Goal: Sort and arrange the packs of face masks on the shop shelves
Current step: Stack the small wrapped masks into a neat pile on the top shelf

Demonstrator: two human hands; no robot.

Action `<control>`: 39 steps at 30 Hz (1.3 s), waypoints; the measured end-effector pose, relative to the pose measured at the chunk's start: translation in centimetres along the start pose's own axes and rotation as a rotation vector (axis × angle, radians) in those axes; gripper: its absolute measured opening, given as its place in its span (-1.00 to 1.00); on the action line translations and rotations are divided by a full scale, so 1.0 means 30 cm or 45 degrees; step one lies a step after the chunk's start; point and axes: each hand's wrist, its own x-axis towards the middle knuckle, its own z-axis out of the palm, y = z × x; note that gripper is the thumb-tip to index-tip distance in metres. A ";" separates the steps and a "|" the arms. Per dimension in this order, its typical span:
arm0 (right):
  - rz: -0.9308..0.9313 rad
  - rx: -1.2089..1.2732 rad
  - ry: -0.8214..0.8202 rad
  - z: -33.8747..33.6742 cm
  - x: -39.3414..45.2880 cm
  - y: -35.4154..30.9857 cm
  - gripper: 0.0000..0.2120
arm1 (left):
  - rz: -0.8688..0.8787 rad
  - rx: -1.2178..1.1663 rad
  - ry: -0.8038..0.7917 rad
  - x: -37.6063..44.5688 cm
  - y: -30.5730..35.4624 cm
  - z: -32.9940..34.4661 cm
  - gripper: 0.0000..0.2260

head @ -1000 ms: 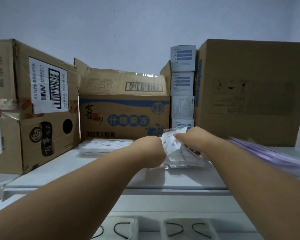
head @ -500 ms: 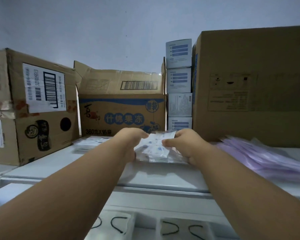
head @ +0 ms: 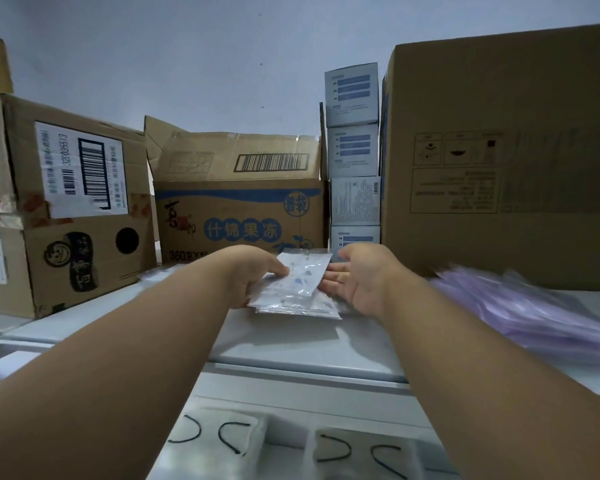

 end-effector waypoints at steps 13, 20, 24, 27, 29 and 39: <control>-0.133 -0.278 0.005 -0.018 0.050 0.024 -0.79 | 0.185 -0.216 -0.029 -0.004 -0.012 0.051 -0.91; -0.366 -0.400 0.045 -0.047 0.072 0.030 -0.31 | 0.606 -0.481 -0.010 -0.008 -0.017 0.014 -0.67; -0.337 -0.183 -0.230 -0.021 0.046 0.024 0.14 | 0.899 -0.590 -0.104 -0.074 -0.017 -0.023 -0.48; -0.404 -0.013 -0.299 -0.022 0.031 0.021 0.22 | 0.968 -0.604 -0.151 -0.093 -0.035 -0.031 -0.47; -0.465 0.128 -0.368 -0.026 0.010 0.018 0.00 | 0.964 -0.560 -0.192 -0.093 -0.052 -0.029 -0.43; -0.323 -0.201 -0.641 -0.010 -0.076 0.032 -0.51 | 0.873 -0.771 -0.120 -0.114 -0.097 -0.025 -0.57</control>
